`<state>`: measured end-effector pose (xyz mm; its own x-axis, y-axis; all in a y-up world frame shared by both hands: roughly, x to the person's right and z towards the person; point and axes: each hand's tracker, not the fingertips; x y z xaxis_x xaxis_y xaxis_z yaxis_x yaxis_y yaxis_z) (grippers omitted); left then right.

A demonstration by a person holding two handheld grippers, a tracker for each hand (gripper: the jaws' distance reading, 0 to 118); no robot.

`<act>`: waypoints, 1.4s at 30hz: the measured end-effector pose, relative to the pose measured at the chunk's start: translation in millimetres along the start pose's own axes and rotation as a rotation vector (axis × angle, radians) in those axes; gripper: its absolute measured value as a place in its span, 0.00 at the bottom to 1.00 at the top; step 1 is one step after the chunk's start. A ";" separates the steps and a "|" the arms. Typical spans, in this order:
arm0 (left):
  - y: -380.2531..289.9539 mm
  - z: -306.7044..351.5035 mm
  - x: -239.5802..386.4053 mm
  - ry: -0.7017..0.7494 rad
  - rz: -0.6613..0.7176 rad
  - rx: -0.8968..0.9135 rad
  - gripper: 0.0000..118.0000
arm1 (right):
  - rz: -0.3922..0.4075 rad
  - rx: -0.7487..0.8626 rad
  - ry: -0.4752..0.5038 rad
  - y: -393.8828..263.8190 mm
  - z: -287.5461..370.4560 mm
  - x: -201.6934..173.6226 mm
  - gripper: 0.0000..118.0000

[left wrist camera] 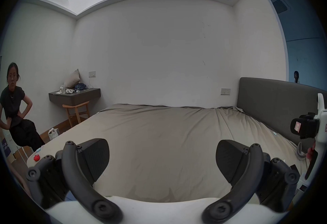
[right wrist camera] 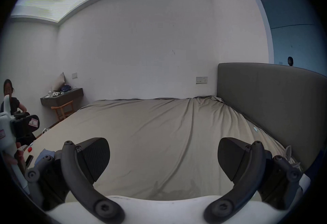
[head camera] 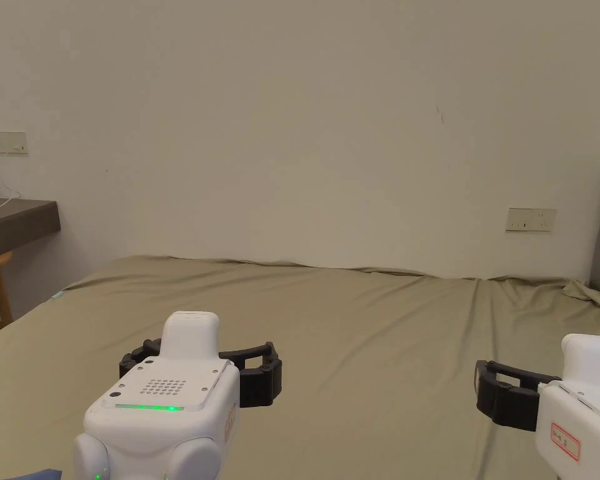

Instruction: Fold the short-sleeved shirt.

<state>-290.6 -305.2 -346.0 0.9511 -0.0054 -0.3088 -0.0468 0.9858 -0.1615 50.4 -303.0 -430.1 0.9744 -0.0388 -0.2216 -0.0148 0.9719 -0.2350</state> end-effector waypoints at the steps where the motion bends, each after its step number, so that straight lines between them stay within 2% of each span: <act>1: -0.2 -0.5 0.1 0.000 0.000 -0.002 1.00 | 0.000 0.003 -0.001 0.1 1.1 -1.1 1.00; 14: -2.3 -0.2 4.2 -0.015 -0.022 -0.015 1.00 | 0.012 -0.032 0.008 -2.0 -2.5 -6.0 1.00; 19: -5.1 -0.4 4.6 -0.010 -0.025 -0.032 1.00 | 0.049 -0.043 -0.007 0.5 -0.7 -11.0 1.00; 26: -4.9 -0.3 7.9 0.011 -0.044 -0.040 1.00 | 0.060 -0.055 0.002 -6.4 -3.3 -10.3 1.00; 30: -4.4 0.9 6.0 -0.001 -0.025 -0.040 1.00 | 0.005 -0.095 -0.016 -7.5 -4.5 -4.6 1.00; 33: -4.1 1.2 5.6 -0.003 -0.021 -0.042 1.00 | -0.052 -0.072 0.047 -10.9 -7.2 8.1 1.00; 36: -4.0 1.3 6.1 0.000 -0.025 -0.043 1.00 | -0.050 -0.071 0.019 -10.9 -7.0 7.1 1.00; 39: -3.9 1.8 6.4 -0.002 -0.025 -0.039 1.00 | -0.014 -0.067 0.042 -15.1 -8.7 8.1 1.00; 42: -4.0 4.0 7.2 -0.007 -0.025 -0.027 1.00 | 0.035 0.003 0.063 -22.4 -2.2 2.3 1.00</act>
